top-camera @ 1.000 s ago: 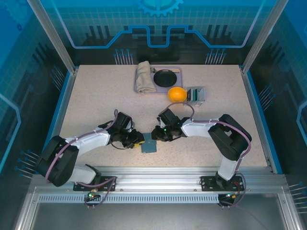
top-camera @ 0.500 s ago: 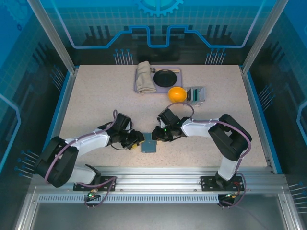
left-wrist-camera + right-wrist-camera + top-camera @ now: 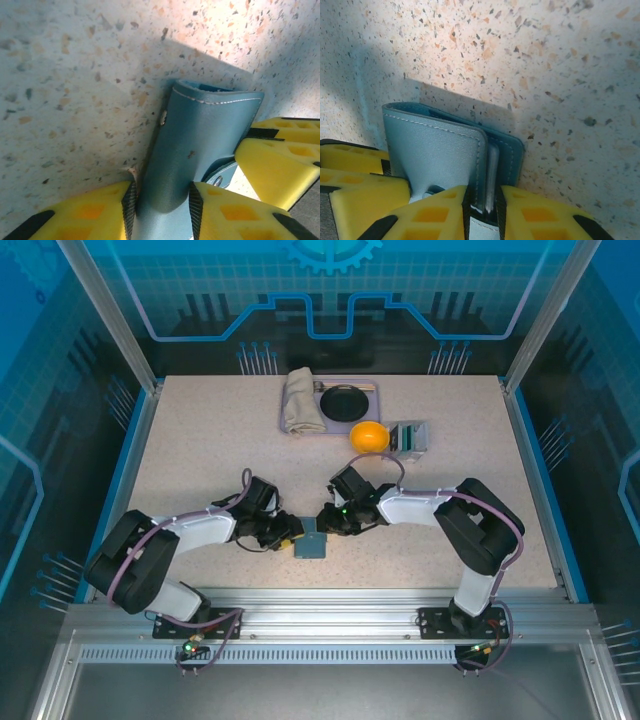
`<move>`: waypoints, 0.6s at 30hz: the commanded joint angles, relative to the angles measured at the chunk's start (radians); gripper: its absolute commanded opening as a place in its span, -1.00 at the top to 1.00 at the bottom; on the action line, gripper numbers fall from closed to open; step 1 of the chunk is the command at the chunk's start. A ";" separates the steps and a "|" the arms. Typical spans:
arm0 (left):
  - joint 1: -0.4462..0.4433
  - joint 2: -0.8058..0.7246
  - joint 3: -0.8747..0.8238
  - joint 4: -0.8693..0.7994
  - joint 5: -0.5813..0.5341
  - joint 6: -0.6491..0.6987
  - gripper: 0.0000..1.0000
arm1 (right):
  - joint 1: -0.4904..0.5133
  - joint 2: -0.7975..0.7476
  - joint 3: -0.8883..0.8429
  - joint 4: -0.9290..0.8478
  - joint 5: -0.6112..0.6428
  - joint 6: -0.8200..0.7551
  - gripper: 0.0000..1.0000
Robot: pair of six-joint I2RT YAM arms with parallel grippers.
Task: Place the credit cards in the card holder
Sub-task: Pick up the card holder from the center of the table.
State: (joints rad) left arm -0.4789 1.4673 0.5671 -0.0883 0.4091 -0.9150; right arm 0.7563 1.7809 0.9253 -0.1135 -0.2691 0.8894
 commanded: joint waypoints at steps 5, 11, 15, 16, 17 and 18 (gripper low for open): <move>-0.003 -0.055 -0.022 0.049 0.062 0.016 0.58 | -0.012 0.017 0.032 -0.049 0.015 -0.017 0.53; -0.003 -0.091 -0.035 0.094 0.087 0.016 0.89 | -0.012 0.018 0.043 -0.063 0.022 -0.024 0.52; -0.002 -0.094 -0.036 0.101 0.091 0.013 0.97 | -0.010 -0.009 0.072 -0.121 0.052 -0.052 0.49; -0.003 -0.097 -0.034 0.100 0.088 0.012 0.96 | -0.008 -0.025 0.082 -0.148 0.072 -0.066 0.48; -0.002 -0.100 -0.033 0.100 0.086 0.011 0.96 | -0.007 -0.040 0.093 -0.175 0.092 -0.080 0.46; -0.002 -0.099 -0.033 0.101 0.086 0.011 0.96 | -0.005 -0.053 0.100 -0.192 0.106 -0.092 0.44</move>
State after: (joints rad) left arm -0.4789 1.3952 0.5449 -0.0177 0.4625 -0.9108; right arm 0.7502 1.7782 0.9821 -0.2146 -0.2123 0.8478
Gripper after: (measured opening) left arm 0.063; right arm 0.272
